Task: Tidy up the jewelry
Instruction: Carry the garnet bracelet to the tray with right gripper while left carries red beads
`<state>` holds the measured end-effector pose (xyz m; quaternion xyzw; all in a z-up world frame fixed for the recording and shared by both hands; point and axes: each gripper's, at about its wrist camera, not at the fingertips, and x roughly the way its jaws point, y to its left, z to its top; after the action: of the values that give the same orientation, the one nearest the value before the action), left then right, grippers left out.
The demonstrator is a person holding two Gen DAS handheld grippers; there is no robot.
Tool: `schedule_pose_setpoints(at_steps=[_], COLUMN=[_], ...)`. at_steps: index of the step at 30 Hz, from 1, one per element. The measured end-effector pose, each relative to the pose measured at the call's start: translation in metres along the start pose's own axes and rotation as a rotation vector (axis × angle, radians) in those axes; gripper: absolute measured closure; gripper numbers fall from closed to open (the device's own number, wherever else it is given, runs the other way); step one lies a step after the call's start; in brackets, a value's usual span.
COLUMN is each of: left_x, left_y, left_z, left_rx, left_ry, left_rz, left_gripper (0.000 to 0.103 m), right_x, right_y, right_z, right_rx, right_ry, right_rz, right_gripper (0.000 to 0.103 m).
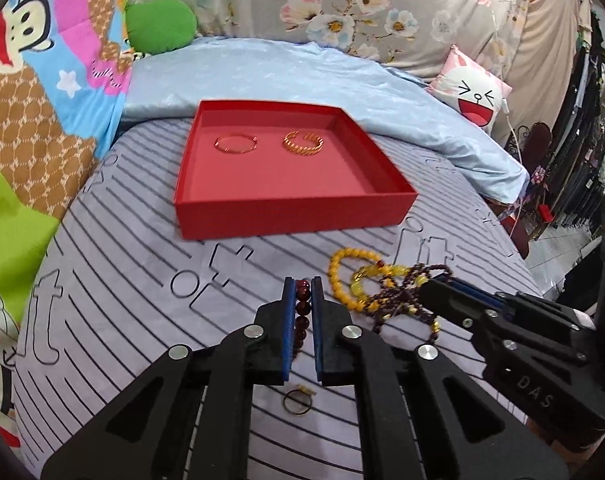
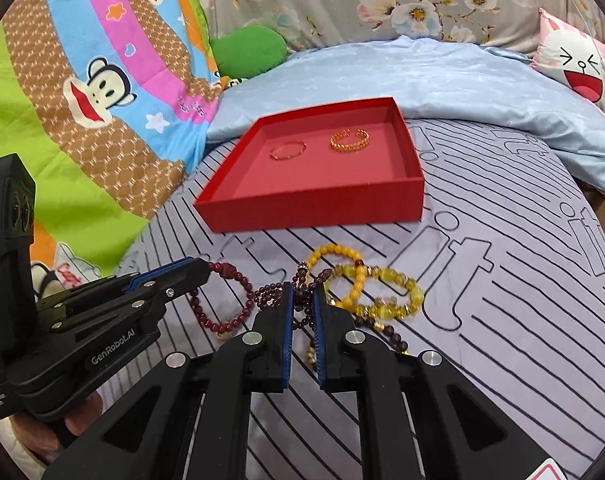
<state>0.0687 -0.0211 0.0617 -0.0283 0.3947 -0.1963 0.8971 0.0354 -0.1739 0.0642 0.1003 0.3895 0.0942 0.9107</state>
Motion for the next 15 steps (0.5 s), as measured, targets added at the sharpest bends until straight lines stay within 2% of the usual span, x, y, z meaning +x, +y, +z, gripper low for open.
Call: schedule_pose_setpoints(at_steps=[8, 11, 15], left_x=[-0.003, 0.007, 0.029], left_y=[-0.017, -0.017, -0.005], left_z=[0.045, 0.067, 0.099], left_rx=[0.083, 0.106, 0.091], left_ry=[-0.059, -0.081, -0.1], left_rz=[-0.038, -0.035, -0.047], left_gripper=[0.095, 0.095, 0.095], right_x=[-0.001, 0.012, 0.038], right_y=[-0.011, -0.019, -0.031], right_z=[0.044, 0.064, 0.094], right_rx=[-0.044, -0.052, -0.029], right_ry=[-0.051, -0.049, -0.03], right_rz=[-0.034, -0.052, -0.03], right_gripper=[0.094, 0.094, 0.094])
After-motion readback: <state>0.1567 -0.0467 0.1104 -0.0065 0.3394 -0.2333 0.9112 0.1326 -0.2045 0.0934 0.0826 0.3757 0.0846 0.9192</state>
